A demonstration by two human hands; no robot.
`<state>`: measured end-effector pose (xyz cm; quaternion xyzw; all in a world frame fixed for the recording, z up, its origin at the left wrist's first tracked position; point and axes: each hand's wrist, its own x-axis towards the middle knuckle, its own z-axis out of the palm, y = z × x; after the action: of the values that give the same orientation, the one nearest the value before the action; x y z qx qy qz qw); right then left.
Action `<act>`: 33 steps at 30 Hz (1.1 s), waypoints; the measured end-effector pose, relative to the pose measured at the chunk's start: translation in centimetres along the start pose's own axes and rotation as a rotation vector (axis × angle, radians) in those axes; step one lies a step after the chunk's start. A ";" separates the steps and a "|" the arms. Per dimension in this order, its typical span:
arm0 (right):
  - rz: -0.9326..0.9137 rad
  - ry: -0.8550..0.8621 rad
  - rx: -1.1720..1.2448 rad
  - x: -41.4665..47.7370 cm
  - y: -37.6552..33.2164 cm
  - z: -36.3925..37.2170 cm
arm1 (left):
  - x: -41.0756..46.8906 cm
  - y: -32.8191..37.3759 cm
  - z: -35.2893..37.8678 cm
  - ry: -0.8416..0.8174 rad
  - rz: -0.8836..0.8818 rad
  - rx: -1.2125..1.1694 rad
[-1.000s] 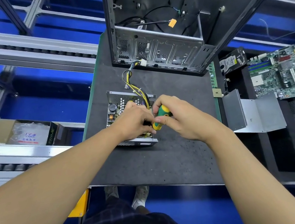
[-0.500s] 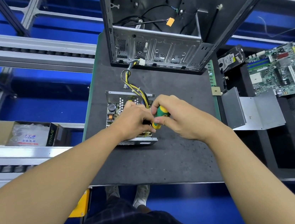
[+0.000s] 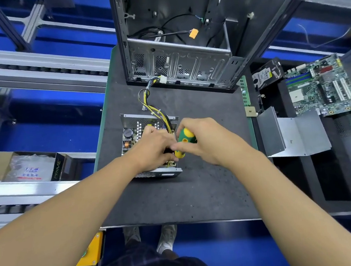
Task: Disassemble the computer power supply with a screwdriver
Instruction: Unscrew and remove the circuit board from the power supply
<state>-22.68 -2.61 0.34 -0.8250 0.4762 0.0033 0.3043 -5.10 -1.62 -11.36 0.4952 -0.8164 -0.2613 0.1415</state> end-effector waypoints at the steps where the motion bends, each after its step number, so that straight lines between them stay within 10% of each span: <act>1: 0.020 0.028 -0.005 -0.1 -0.1 0.3 | 0.0 -0.1 0.0 -0.009 0.001 0.025; 10: 0.158 0.062 -0.367 -1.0 -0.9 0.7 | 0.0 -0.5 0.2 -0.014 0.049 0.066; 22: -0.118 -0.359 -0.446 -0.7 -2.6 -1.6 | -0.5 0.3 0.0 0.072 0.055 0.059; 33: -0.122 -0.306 -0.160 0.0 -2.0 -1.4 | 0.0 -0.2 0.4 0.058 -0.037 -0.082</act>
<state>-21.52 -2.60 2.43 -0.8637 0.3718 0.1481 0.3063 -5.17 -1.57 -11.83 0.5115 -0.7912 -0.2826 0.1804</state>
